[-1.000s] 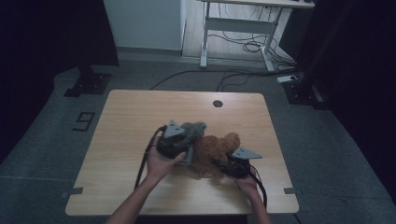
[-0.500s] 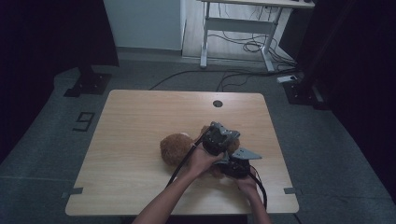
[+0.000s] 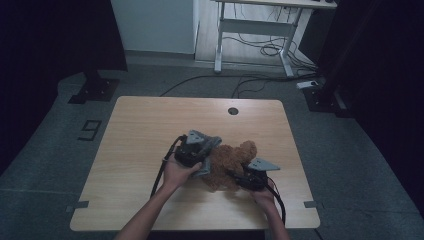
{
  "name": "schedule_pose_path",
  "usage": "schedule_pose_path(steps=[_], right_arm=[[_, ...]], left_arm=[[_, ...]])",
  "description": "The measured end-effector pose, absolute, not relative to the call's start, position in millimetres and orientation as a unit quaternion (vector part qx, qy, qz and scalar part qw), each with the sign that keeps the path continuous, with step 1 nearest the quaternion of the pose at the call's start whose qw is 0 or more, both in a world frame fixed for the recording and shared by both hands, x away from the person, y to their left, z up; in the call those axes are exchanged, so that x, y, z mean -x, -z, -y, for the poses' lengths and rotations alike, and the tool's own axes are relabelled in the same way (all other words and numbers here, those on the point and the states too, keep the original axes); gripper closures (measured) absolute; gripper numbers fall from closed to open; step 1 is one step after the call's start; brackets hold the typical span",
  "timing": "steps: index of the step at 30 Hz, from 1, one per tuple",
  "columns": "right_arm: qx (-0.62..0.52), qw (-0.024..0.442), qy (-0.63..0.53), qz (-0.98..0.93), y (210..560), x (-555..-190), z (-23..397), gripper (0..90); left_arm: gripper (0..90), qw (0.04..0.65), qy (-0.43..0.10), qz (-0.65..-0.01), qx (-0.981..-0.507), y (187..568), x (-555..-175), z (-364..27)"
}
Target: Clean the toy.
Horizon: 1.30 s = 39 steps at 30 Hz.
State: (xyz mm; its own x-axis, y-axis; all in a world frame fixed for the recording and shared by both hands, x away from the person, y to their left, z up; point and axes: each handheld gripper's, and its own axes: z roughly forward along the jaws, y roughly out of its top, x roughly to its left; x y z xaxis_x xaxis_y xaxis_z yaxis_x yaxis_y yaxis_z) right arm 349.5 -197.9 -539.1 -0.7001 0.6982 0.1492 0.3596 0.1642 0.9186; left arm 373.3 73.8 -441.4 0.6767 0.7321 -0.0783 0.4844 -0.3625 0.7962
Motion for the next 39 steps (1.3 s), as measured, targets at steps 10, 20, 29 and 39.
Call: schedule_pose_path(steps=[10,20,29,39], right_arm=[[-0.355,0.154,-0.543,-0.746,539.8,-350.1,198.9,53.0],[-0.354,0.155,-0.542,-0.746,539.9,-349.7,199.0,53.0],[-0.359,0.153,-0.543,-0.743,540.8,-350.6,199.6,53.5],[-0.362,0.197,-0.529,-0.741,538.8,-375.0,188.7,55.9]], left_arm=[[78.2,0.417,-0.158,-0.417,-0.792,448.7,-373.7,-123.9],[78.2,0.409,-0.170,-0.457,-0.771,461.3,-370.7,-159.2],[78.1,0.401,-0.119,-0.482,-0.770,518.4,-371.9,-169.5],[78.1,0.411,-0.127,-0.496,-0.754,500.3,-390.0,-173.8]])
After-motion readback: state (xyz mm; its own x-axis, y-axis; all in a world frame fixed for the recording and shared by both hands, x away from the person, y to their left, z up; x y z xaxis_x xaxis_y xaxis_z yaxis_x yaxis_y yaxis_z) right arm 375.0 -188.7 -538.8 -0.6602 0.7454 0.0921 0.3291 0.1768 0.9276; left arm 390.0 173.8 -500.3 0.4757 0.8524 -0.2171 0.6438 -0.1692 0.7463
